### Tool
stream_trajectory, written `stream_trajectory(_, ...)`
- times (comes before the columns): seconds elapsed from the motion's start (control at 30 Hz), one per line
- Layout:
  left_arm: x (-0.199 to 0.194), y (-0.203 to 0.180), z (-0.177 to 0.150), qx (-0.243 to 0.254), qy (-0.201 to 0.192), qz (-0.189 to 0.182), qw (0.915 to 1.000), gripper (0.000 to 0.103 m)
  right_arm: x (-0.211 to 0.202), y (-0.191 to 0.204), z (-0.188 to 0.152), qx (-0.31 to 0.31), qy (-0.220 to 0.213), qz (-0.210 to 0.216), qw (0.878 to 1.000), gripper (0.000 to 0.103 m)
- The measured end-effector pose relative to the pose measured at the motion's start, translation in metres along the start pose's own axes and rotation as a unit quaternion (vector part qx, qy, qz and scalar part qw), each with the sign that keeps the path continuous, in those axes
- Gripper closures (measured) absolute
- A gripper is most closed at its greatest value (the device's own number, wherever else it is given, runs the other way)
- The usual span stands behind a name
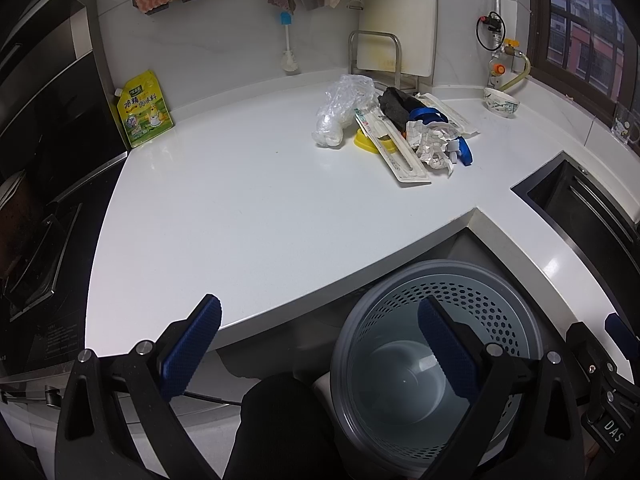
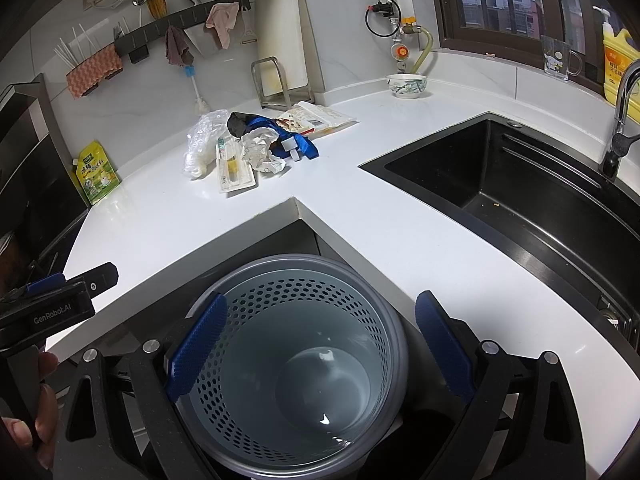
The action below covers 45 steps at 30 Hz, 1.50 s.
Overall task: Collect trash
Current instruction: 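Grasp the crumpled white paper with the right gripper while the left grasps the plastic bag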
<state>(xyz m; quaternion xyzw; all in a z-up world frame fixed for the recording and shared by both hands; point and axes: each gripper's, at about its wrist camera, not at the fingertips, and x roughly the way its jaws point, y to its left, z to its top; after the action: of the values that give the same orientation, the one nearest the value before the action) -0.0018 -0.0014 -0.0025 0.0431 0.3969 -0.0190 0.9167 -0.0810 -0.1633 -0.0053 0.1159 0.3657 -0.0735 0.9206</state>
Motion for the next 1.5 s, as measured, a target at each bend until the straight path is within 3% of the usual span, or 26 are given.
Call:
stream_trajectory(0.43,0.012,0.018,0.026,-0.028,-0.018,0.013,0.9993,0.006,0.013,0.002,0.023,-0.02,-0.011,0.019,1.0,0.012)
stream_trajectory(0.8,0.059,0.026,0.076,-0.016,-0.037,0.02,0.999,0.006,0.077,0.014,0.079,-0.05,-0.006,0.027,0.998,0.012)
stream_trajectory(1.17,0.123,0.043,0.132,-0.011,-0.033,-0.023,0.9991,0.006,0.148,0.048,0.13,-0.044,0.0,0.041,0.998,0.012)
stream_trajectory(1.5,0.175,0.049,0.167,0.002,-0.036,-0.056,0.9978,0.006,0.195,0.069,0.145,-0.022,0.005,0.031,0.999,0.012)
